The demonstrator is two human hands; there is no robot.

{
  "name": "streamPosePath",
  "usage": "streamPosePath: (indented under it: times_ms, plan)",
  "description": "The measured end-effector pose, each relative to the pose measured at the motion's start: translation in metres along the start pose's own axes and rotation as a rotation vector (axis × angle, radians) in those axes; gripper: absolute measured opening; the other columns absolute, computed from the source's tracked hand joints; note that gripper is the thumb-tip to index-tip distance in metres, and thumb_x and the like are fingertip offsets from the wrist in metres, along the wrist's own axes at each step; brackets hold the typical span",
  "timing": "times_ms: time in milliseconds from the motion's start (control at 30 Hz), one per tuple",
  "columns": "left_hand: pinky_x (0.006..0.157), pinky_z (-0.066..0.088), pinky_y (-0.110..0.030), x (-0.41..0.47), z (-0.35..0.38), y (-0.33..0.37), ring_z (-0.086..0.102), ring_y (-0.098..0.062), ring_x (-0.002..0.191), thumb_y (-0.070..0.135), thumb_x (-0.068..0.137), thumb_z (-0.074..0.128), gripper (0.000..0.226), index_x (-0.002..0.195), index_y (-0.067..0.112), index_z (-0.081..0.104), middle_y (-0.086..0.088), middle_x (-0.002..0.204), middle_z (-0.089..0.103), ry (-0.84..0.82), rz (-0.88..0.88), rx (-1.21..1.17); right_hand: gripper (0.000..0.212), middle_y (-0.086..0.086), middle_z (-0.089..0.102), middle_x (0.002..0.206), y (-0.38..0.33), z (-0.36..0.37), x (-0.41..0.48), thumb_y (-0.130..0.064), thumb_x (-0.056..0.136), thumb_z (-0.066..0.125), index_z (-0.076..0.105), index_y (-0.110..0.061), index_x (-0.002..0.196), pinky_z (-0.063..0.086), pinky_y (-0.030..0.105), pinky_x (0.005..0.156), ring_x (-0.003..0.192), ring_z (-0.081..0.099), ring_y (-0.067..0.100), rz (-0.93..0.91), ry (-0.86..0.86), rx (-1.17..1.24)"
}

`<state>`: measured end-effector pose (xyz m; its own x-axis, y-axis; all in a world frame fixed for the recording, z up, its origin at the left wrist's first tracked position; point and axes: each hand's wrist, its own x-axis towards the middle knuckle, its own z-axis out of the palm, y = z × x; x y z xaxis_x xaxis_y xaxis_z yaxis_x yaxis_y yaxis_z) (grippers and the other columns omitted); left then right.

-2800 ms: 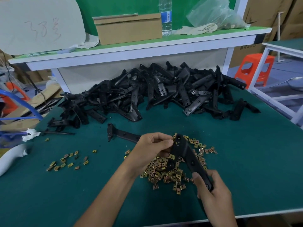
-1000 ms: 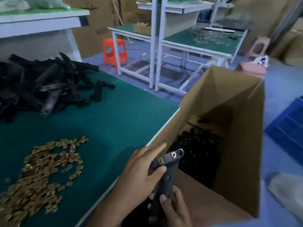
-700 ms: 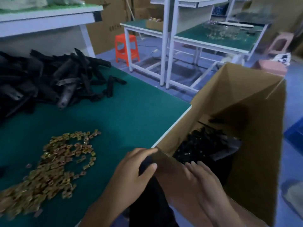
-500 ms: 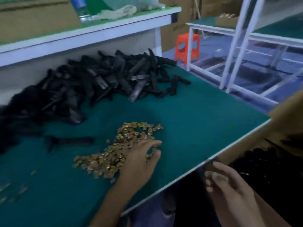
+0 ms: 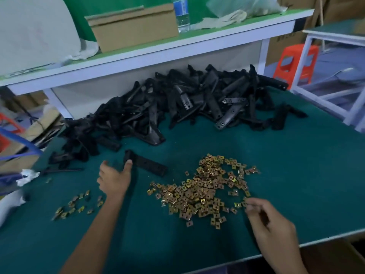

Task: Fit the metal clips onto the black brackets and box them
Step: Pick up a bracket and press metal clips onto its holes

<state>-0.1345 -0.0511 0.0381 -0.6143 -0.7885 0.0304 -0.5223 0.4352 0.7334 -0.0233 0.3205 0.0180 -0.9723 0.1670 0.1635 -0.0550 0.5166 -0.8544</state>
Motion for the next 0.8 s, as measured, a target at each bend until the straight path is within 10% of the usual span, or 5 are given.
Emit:
streamPosePath:
  times_ms: [100, 200, 467, 600, 800]
  plan:
    - [0.103, 0.046, -0.049, 0.014, -0.002, -0.002, 0.061, -0.038, 0.109, 0.041, 0.096, 0.065, 0.025, 0.089, 0.018, 0.069, -0.012, 0.107, 0.07, -0.189, -0.043, -0.117, 0.027, -0.027, 0.067, 0.082, 0.002, 0.0, -0.002, -0.024, 0.092, 0.069, 0.064, -0.051, 0.093, 0.042, 0.01, 0.059, 0.069, 0.062, 0.0, -0.014, 0.02, -0.039]
    - [0.091, 0.046, -0.039, 0.01, -0.003, 0.006, 0.058, -0.024, 0.092, 0.023, 0.098, 0.064, 0.028, 0.071, 0.017, 0.065, -0.001, 0.088, 0.067, -0.193, -0.028, -0.381, 0.021, -0.03, 0.067, 0.084, 0.005, 0.0, -0.001, -0.027, 0.093, 0.068, 0.067, -0.048, 0.094, 0.042, 0.01, 0.061, 0.074, 0.062, -0.002, 0.033, 0.001, -0.024]
    - [0.063, 0.044, -0.01, -0.069, -0.028, 0.085, 0.054, 0.003, 0.064, 0.027, 0.106, 0.051, 0.02, 0.099, 0.016, 0.066, 0.011, 0.075, 0.067, -0.328, 0.273, -0.619, 0.01, -0.023, 0.071, 0.091, -0.002, 0.002, 0.007, -0.054, 0.091, 0.059, 0.068, -0.051, 0.094, 0.051, 0.021, 0.069, 0.08, 0.067, 0.002, 0.134, 0.004, 0.222]
    - [0.046, 0.036, -0.013, -0.148, -0.01, 0.093, 0.048, 0.002, 0.05, 0.041, 0.105, 0.044, 0.022, 0.1, 0.029, 0.061, 0.018, 0.076, 0.068, -0.552, 0.551, -0.391, 0.073, -0.002, 0.077, 0.097, -0.019, 0.005, 0.009, -0.092, 0.075, 0.042, 0.07, -0.036, 0.113, 0.052, 0.028, 0.049, 0.074, 0.07, 0.02, 0.234, -0.065, 0.608]
    - [0.056, 0.039, -0.015, -0.183, 0.023, 0.072, 0.057, -0.001, 0.063, 0.058, 0.103, 0.033, 0.028, 0.09, 0.043, 0.053, 0.019, 0.076, 0.063, -0.649, 0.728, -0.182, 0.027, 0.009, 0.073, 0.081, -0.022, 0.016, 0.011, -0.036, 0.092, 0.072, 0.065, -0.031, 0.118, 0.046, 0.033, 0.041, 0.051, 0.06, 0.023, 0.284, -0.091, 0.624]
